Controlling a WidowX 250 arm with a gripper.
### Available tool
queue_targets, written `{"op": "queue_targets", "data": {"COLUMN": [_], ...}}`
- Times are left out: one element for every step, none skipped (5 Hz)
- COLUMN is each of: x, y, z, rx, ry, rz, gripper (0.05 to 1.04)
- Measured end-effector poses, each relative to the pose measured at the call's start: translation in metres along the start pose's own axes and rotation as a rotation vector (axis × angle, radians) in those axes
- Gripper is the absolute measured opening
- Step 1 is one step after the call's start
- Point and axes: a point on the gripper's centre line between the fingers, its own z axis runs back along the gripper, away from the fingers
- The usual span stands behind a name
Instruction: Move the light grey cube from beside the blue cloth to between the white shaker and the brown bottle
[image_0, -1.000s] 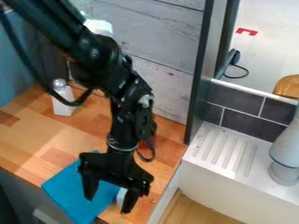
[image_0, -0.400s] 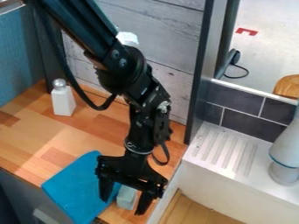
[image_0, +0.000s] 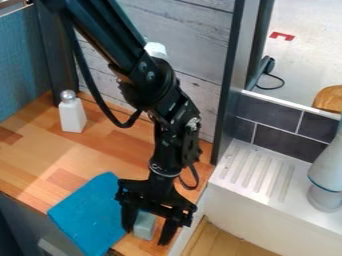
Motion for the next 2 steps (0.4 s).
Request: {"op": "queue_targets", "data": {"x": [-0.0001,-0.0014], "y": [0.0010,0.0009], "z": [-0.0013,-0.0013], "rx": [0.006,0.005], "ry": [0.004,0.012], "rz": [0.009,0.010], "gripper": [0.621,0.549]}}
